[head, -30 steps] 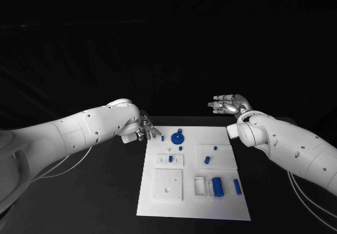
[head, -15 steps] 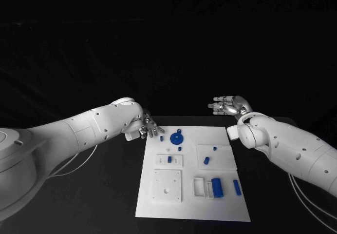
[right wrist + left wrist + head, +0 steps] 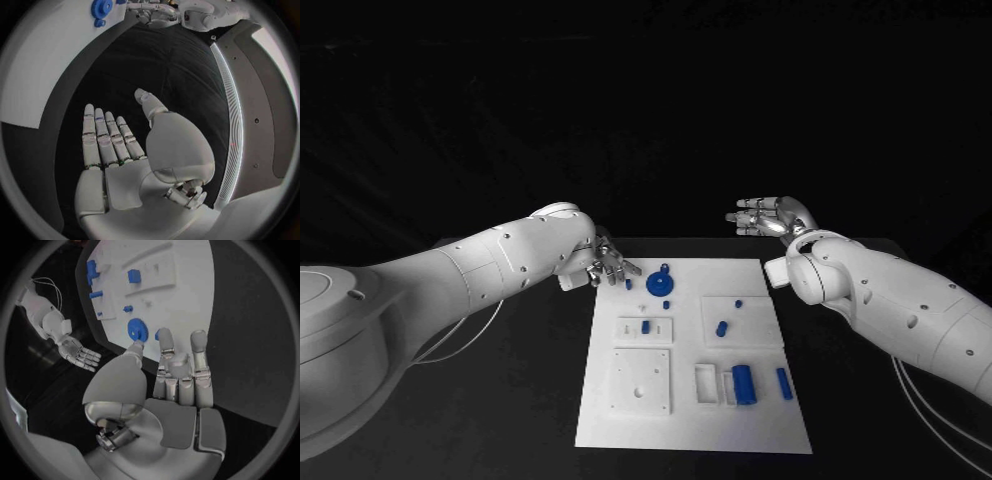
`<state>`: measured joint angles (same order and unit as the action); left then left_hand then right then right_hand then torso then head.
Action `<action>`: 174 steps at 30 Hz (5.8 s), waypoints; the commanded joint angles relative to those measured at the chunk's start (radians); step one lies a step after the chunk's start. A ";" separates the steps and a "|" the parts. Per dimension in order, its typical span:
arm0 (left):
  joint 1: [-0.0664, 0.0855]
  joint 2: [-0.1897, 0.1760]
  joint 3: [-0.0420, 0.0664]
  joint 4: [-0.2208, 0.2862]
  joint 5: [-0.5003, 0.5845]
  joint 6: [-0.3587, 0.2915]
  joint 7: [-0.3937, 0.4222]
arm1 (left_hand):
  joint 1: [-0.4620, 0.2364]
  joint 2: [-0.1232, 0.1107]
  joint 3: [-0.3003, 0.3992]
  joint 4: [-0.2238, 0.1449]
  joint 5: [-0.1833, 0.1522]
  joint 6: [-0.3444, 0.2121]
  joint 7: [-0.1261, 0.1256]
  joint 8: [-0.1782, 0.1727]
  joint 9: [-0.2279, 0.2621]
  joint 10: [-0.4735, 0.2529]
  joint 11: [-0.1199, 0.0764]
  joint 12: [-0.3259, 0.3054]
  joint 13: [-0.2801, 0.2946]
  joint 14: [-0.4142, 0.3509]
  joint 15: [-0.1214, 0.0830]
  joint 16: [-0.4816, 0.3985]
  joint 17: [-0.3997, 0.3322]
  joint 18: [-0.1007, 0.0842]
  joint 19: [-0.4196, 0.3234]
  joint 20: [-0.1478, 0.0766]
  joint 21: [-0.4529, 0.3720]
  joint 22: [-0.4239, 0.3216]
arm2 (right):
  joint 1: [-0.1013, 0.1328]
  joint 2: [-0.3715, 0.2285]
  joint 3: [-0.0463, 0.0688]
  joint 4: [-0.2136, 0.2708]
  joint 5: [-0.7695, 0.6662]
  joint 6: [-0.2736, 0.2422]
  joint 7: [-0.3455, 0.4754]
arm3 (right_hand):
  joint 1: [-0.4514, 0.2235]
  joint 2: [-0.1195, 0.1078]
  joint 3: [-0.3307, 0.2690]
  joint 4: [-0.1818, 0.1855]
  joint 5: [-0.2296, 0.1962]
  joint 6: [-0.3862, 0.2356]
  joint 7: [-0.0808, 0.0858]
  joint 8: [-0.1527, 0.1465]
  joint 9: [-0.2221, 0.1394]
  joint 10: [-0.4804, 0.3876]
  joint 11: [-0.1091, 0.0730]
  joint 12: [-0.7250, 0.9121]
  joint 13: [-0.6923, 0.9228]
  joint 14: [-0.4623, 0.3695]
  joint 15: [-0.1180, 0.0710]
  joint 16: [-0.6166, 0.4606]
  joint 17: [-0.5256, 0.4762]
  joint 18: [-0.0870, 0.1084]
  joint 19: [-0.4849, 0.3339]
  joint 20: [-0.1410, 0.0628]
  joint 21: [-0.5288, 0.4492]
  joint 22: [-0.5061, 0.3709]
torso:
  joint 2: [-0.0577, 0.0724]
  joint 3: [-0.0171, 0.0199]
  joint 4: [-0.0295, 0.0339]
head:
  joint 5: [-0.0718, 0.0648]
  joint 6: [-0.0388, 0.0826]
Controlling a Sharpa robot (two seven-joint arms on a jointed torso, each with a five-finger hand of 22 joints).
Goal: Assemble the parts on the task board
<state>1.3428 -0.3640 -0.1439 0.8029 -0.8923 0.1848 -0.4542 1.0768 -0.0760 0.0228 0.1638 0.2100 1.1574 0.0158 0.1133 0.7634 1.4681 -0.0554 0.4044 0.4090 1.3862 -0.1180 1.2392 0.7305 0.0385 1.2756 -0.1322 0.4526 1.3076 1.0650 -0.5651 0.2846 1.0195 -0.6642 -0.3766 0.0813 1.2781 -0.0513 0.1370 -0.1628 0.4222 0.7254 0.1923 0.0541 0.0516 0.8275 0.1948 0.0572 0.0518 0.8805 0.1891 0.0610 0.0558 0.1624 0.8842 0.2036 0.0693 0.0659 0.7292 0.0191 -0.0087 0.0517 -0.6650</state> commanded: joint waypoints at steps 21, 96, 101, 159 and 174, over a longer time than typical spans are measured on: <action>-0.018 0.024 -0.001 -0.047 0.001 0.037 0.033 | 0.005 0.038 -0.019 -0.049 0.018 0.002 -0.005 -0.014 0.021 0.036 0.004 -0.002 0.005 -0.007 0.002 0.008 0.000 -0.012 -0.006 0.000 0.001 0.017 | 0.001 0.000 0.001 0.002 -0.004 0.009 0.007 | -0.007 -0.001 -0.004 0.005 0.006 -0.010 0.010 -0.003 -0.001 -0.007 0.000 -0.006 -0.001 -0.007 0.003 -0.007 -0.001 -0.017 -0.008 0.002 0.001 -0.001 | 0.001 -0.0006 -0.0004 | -0.006 -0.007; -0.025 -0.289 -0.082 0.567 0.070 -0.458 -0.031 | -0.009 0.053 0.391 -0.400 0.489 0.100 -0.031 -0.004 0.163 0.048 -0.020 0.153 -0.065 0.050 -0.005 0.048 0.062 0.027 0.004 0.009 0.089 0.018 | -0.002 -0.025 0.001 -0.013 -0.003 0.023 -0.007 | -0.005 -0.003 -0.005 0.008 0.006 -0.015 0.010 -0.004 -0.002 -0.011 0.001 -0.006 -0.001 -0.012 0.004 -0.007 -0.001 -0.017 -0.013 0.003 0.000 -0.001 | -0.025 0.0018 0.0345 | -0.011 -0.042; -0.036 -0.294 -0.093 0.593 0.046 -0.489 -0.034 | -0.009 0.051 0.395 -0.398 0.490 0.102 -0.031 -0.007 0.163 0.048 -0.020 0.157 -0.068 0.050 -0.005 0.050 0.062 0.031 0.003 0.012 0.093 0.018 | -0.005 -0.025 0.001 -0.014 -0.003 0.023 -0.007 | -0.005 -0.003 -0.005 0.008 0.006 -0.015 0.010 -0.004 -0.002 -0.011 0.001 -0.006 -0.001 -0.012 0.004 -0.007 -0.001 -0.017 -0.013 0.003 0.000 -0.001 | -0.024 0.0024 0.0330 | -0.008 -0.045; -0.092 -0.280 -0.097 0.603 -0.114 -0.421 -0.058 | 0.000 0.050 0.395 -0.394 0.483 0.103 -0.030 -0.012 0.159 0.048 -0.020 0.159 -0.072 0.049 -0.003 0.052 0.058 0.039 0.001 0.018 0.098 0.018 | -0.011 -0.024 0.001 -0.015 -0.002 0.027 -0.004 | -0.004 -0.003 -0.006 0.009 0.006 -0.018 0.011 -0.004 -0.002 -0.016 0.001 -0.007 -0.001 -0.016 0.003 -0.007 -0.001 -0.017 -0.009 0.004 0.001 -0.001 | -0.021 0.0027 0.0308 | -0.004 -0.052; -0.092 -0.277 -0.097 0.602 -0.119 -0.409 -0.063 | 0.002 0.050 0.395 -0.392 0.481 0.103 -0.030 -0.014 0.157 0.048 -0.019 0.159 -0.073 0.049 -0.002 0.051 0.054 0.041 -0.001 0.021 0.099 0.017 | -0.011 -0.026 0.001 -0.014 -0.002 0.028 -0.005 | -0.004 -0.003 -0.006 0.009 0.007 -0.019 0.011 -0.004 -0.002 -0.016 0.001 -0.007 -0.001 -0.016 0.003 -0.007 -0.001 -0.017 -0.009 0.004 0.001 -0.001 | -0.021 0.0027 0.0303 | -0.003 -0.050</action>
<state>1.2523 -0.6430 -0.2399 1.4040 -1.0052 -0.2493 -0.5101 1.0636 -0.0284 0.3240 -0.1403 0.6901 1.1859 0.0510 0.1034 0.9205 1.4760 -0.0624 0.5591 0.3370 1.4307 -0.1194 1.2849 0.7858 0.0698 1.2741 -0.1161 0.5457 1.3079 1.0539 -0.5906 0.2851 1.0044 -0.6636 -0.3634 0.0689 1.2781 -0.0513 0.1314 -0.1572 0.4261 0.7153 0.1919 0.0541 0.0510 0.8167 0.1983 0.0572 0.0519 0.8712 0.1916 0.0610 0.0560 0.1624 0.8753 0.2056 0.0693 0.0659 0.7082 0.0217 0.0221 0.0476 -0.7152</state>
